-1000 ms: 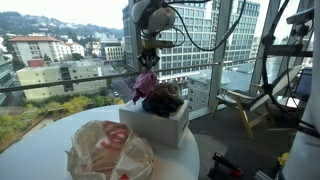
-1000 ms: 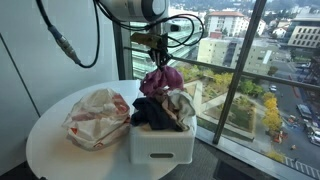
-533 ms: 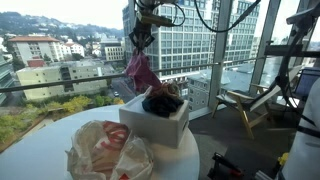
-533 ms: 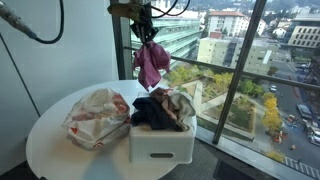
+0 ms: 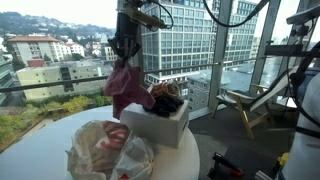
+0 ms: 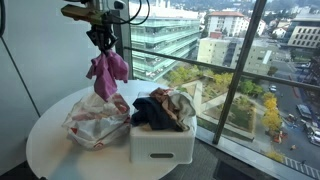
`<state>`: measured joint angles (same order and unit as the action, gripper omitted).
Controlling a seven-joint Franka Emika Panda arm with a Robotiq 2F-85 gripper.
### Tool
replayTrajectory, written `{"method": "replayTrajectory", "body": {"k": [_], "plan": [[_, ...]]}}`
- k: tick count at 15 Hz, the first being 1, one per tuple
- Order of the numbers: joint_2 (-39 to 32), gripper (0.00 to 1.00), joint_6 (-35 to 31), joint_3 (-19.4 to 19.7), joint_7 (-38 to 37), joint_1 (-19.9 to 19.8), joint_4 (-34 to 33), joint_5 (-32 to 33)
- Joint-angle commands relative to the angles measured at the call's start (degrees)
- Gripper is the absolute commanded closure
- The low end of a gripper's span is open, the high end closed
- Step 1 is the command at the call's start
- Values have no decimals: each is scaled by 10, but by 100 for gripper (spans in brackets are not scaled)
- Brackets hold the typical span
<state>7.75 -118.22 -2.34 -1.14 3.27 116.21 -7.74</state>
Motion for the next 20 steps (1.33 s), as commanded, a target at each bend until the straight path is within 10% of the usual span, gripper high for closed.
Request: {"method": "replayTrajectory", "body": {"k": [1,15,20], "plan": [[-6,95,42,-5,38,11,32,-24],[-159,96,34,-59,45,55,-80,126],[-216,95,51,-63,59,57,-130,87]]}}
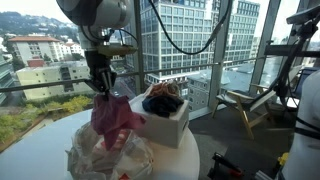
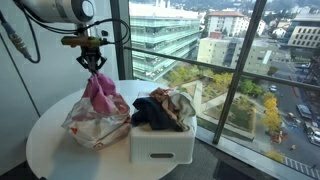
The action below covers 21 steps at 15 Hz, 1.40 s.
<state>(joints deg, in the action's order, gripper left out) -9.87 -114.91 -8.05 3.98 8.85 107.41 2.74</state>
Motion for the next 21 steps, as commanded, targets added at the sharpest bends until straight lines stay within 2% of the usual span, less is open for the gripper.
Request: {"method": "replayTrajectory", "body": {"k": [1,4,9,13,19,21], "plan": [[-48,96,17,-6,8,2,-43,-20],[-76,95,23,-9,16,-1,-44,-38],[-125,95,21,-8,11,7,-39,-16],[-150,95,-24,-13,25,24,-35,20],[-165,95,-161,-6,30,48,-40,81],[-165,95,-206,3,31,42,-26,107]]}}
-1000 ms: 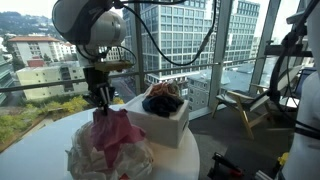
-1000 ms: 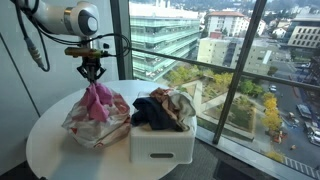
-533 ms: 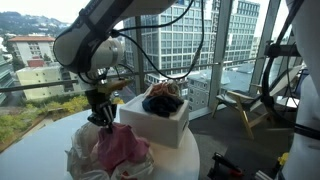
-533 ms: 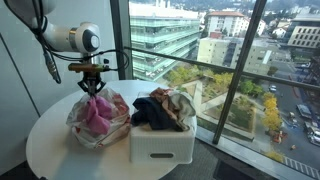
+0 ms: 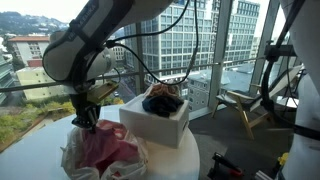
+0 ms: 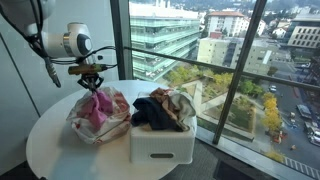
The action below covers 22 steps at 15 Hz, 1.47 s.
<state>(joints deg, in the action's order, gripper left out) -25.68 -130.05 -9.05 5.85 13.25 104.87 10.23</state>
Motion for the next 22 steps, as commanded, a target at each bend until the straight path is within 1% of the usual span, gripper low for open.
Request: {"method": "replayTrajectory", "body": {"k": [1,2,3,5,6,8,9,10,11,13,14,15,16,17,19,22], "plan": [[-7,96,-66,14,14,-8,6,31],[-5,90,-76,13,12,-14,18,22],[-5,67,-81,12,12,-19,25,14],[1,63,-89,9,12,-28,39,1],[4,54,-93,8,12,-31,45,0],[15,41,-100,12,3,-34,48,0],[21,32,-97,11,2,-38,47,-8],[34,25,-86,13,-10,-42,46,-18],[47,16,-77,20,-27,-43,49,-22],[88,3,-12,21,-24,-61,61,-56],[122,0,42,30,-28,-70,77,-64],[55,13,-9,25,-19,-56,37,-45],[76,4,23,29,-19,-63,42,-51],[94,0,37,32,-19,-69,50,-53],[112,0,43,33,-19,-72,64,-55],[113,0,43,31,-23,-70,72,-55]]}}
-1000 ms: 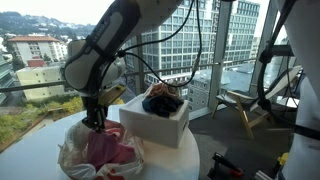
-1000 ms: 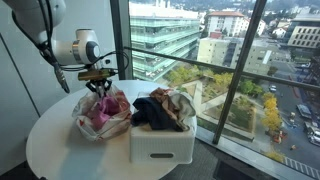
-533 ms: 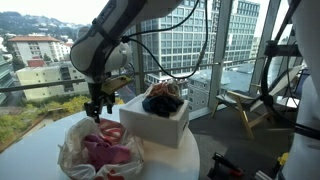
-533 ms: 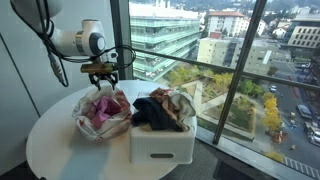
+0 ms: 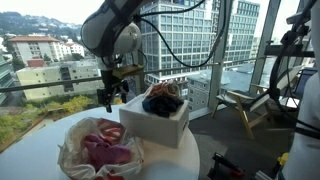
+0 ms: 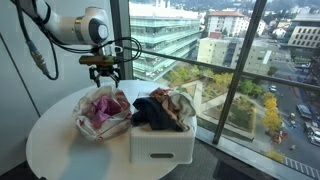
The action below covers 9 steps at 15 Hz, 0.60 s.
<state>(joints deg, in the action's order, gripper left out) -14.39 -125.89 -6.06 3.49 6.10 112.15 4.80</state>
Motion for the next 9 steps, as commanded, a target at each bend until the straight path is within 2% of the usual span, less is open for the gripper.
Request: {"method": "replayTrajectory", "body": {"k": [1,2,3,9], "plan": [[0,0,1,1,0,1,0,0],[0,0,1,1,0,1,0,0],[-11,0,-17,14,-33,7,-2,36],[4,0,-82,72,-116,-28,7,47]]}}
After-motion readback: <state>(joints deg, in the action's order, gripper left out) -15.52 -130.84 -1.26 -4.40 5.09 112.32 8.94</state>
